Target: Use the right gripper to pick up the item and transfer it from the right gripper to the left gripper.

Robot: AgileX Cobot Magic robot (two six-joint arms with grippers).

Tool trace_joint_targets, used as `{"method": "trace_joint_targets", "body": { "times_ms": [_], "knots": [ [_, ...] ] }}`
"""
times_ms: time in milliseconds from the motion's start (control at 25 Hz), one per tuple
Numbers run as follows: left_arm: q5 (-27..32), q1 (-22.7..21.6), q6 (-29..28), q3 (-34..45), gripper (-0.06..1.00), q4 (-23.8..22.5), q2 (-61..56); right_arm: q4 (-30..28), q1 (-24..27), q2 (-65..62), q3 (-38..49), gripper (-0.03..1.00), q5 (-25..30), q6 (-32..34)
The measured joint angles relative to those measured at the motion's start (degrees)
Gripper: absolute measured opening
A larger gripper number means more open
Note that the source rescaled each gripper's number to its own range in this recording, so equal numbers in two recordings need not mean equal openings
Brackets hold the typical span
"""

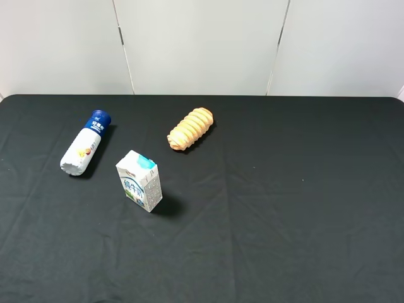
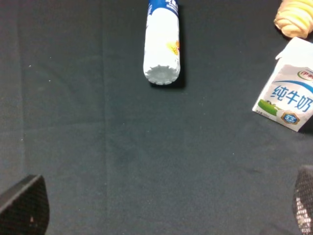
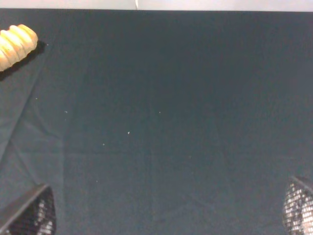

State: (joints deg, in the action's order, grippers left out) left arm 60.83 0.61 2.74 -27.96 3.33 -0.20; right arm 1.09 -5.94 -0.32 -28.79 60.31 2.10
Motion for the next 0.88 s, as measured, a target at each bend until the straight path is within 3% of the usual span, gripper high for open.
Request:
{"method": "trace_joint_targets", "body": {
  "times_ms": [880],
  "knots": [
    [0.0, 0.0, -0.2, 0.0, 1.0, -0.1, 0.0, 0.1, 0.0, 0.0, 0.0, 1.0, 0.0, 0.0]
  ]
}}
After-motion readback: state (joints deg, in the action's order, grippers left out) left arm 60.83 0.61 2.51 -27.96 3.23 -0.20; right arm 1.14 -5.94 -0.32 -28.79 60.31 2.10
